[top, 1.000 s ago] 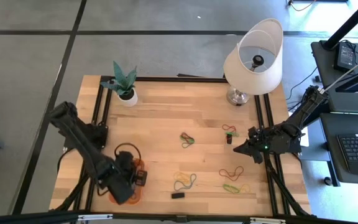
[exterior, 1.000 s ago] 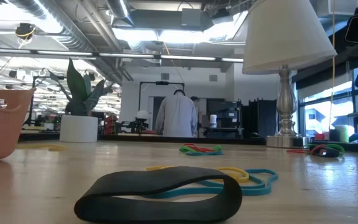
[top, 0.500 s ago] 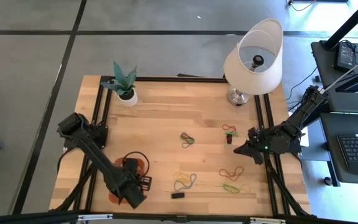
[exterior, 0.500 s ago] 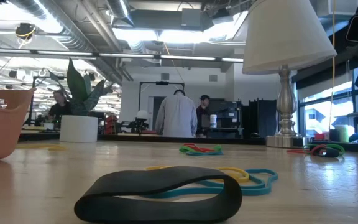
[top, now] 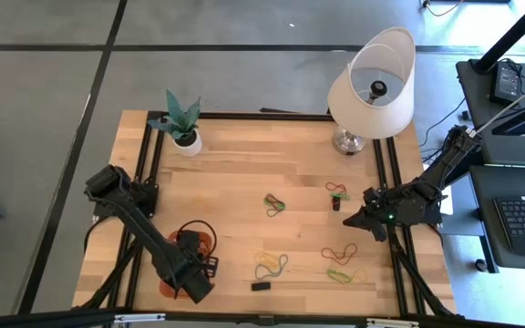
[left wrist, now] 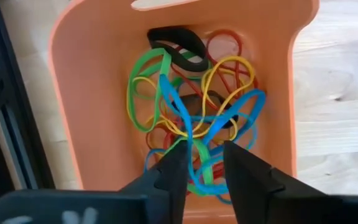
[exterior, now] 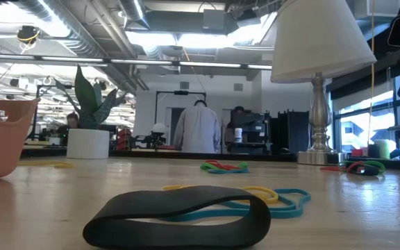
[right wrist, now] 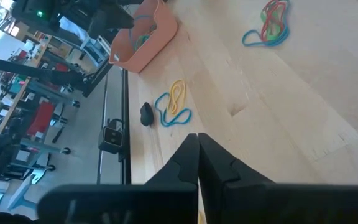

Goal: Pick and place rubber bands into bin
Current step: Put the blue rubber band into the orange bin, then put the red rubber band into the orange bin

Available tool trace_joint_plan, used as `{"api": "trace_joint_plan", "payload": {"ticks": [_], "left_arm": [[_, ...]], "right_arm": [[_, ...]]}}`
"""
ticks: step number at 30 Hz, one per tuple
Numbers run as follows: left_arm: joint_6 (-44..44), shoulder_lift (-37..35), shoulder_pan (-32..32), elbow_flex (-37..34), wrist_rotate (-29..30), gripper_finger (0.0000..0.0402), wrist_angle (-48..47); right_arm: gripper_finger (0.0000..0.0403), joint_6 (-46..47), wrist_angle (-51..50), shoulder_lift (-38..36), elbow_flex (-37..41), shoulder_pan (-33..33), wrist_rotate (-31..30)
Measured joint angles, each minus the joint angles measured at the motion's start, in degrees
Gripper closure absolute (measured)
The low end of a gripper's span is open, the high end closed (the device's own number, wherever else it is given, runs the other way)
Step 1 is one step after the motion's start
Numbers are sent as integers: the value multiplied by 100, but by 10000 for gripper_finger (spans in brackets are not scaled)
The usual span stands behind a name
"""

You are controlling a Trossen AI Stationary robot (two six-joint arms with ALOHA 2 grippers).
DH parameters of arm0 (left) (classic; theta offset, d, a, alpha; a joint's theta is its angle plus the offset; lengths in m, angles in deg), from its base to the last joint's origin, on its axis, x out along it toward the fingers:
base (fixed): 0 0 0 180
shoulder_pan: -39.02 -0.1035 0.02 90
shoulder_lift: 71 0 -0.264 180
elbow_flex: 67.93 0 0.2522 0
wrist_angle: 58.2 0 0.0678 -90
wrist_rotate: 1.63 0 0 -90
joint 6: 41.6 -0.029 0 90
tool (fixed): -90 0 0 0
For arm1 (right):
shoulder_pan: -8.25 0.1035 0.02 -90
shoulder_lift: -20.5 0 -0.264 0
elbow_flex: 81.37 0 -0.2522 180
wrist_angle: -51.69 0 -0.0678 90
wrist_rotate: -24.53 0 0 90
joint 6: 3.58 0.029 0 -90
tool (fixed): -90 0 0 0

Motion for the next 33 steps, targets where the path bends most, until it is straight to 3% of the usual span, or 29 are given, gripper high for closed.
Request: {"api": "trace_joint_plan", "payload": {"ticks": [5,11,17,25,30,33], "left_arm": [[-123,-31,-35,73,-57,284,0],[-756,-43,-207,309,-11,290,-40],[-1534,-43,-487,323,-1024,306,-247],[-2728,-43,-977,323,-55,342,-152],[-3947,-43,-1326,326,550,391,103],[-4764,-45,-1520,326,817,398,198]], "right_arm": [[402,-7,-1,-1,0,0,-1],[400,-17,-3,-4,0,-2,-2],[387,112,-3,-4,0,0,-7],[393,136,-32,-2,0,0,-7],[397,149,-132,0,0,0,-170],[398,108,138,22,0,-2,-319]]}}
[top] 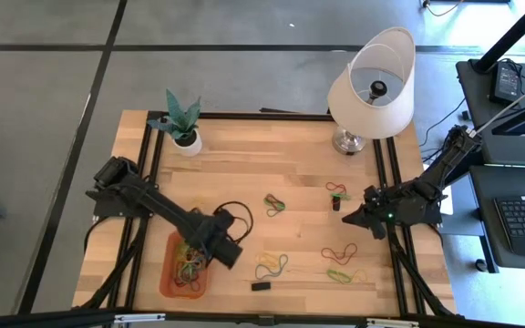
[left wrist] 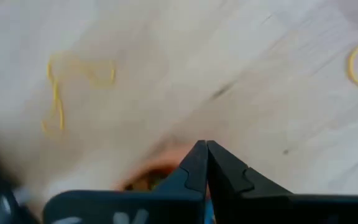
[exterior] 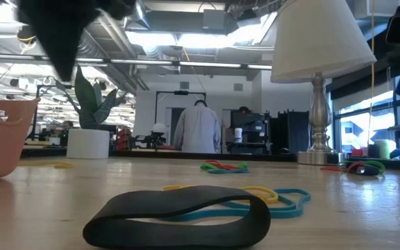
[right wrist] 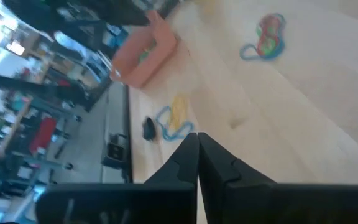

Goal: Pick and place rubber bands into bin
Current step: Put the red rubber band into the orange bin

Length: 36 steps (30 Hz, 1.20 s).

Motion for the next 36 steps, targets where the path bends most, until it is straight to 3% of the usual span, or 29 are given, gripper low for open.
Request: {"api": "trace_joint_plan", "payload": {"ticks": [6,14,23,27,32,36], "left_arm": [[-2166,-2,-377,-7,455,400,441],[-4100,-471,-928,-998,249,400,1515],[-5603,-2445,-1413,-2840,-124,400,3472],[-6123,-3423,-1601,-3515,-590,400,4144],[-6564,-4448,-1783,-4133,-1296,400,4657],[-6597,-5056,-1841,-4418,-1536,400,4754]], "right_arm": [[401,-412,237,770,-517,0,-66],[402,296,-1327,3117,-2393,-236,-43],[402,780,-2946,5445,-4446,-628,1432],[393,770,-3379,6051,-5104,-682,1686],[373,811,-3633,6453,-5403,-682,1875],[355,1082,-3710,6743,-5227,-797,2778]]}}
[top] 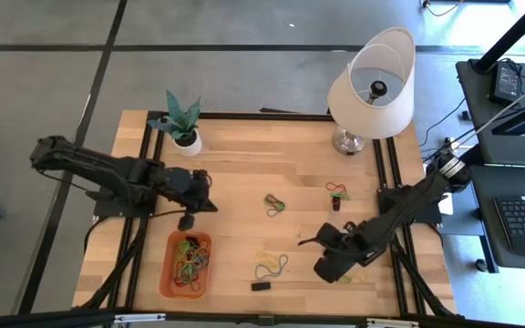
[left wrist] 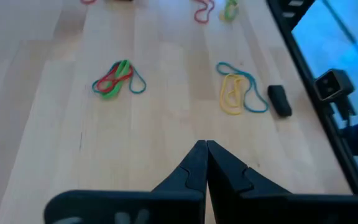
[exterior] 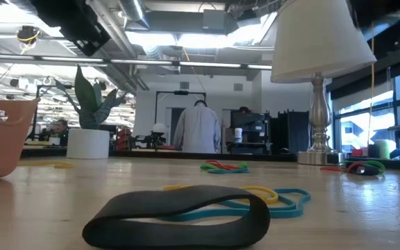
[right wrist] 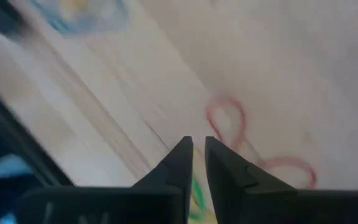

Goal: Pick and place rubber bands into bin
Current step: Put the red rubber band into the orange bin

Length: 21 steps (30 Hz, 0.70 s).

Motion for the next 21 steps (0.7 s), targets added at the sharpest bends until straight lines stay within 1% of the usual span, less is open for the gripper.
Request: {"api": "trace_joint_plan", "payload": {"ticks": [2,4,10,18,21], "left_arm": [[0,-193,2,-95,-7,400,1],[-2,-300,2,-151,12,400,10],[-2,-310,2,-187,85,400,-6],[54,-252,2,-187,90,400,18],[55,-254,2,-187,91,400,19]], "right_arm": [[342,19,-23,155,80,-51,409],[328,17,14,310,140,-88,600],[278,10,9,767,147,-248,878],[196,-18,49,1197,152,-269,1140],[167,-23,43,1345,152,-269,1148]]}}
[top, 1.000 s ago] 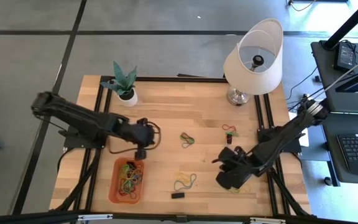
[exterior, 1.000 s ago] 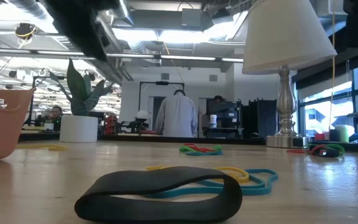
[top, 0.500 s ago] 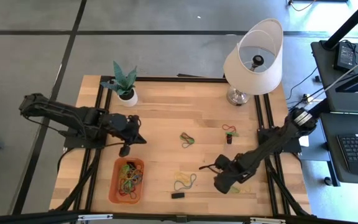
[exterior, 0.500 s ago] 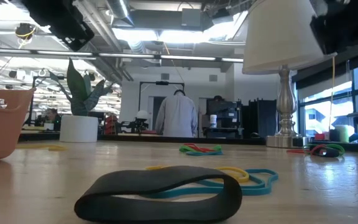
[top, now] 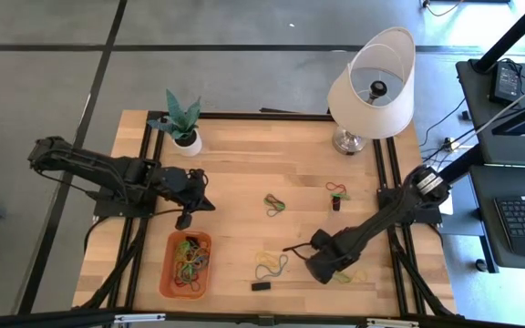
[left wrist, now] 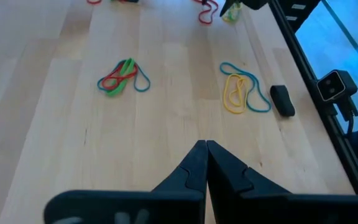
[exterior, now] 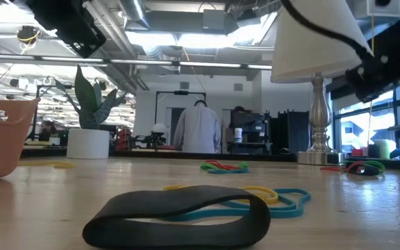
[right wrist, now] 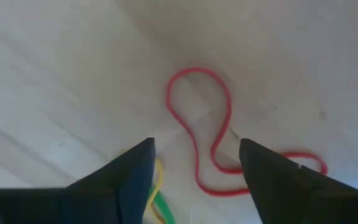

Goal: Pick and place rubber bands into bin
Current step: Put the red rubber band into the orange bin

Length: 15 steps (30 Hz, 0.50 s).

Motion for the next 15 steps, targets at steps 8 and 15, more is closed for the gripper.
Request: {"api": "trace_joint_plan", "payload": {"ticks": [8,15], "left_arm": [[0,2,0,0,3,400,6],[-1,2,0,0,7,398,26]], "right_arm": [[136,0,-23,415,-37,-10,289],[247,0,196,482,-37,4,144]]}}
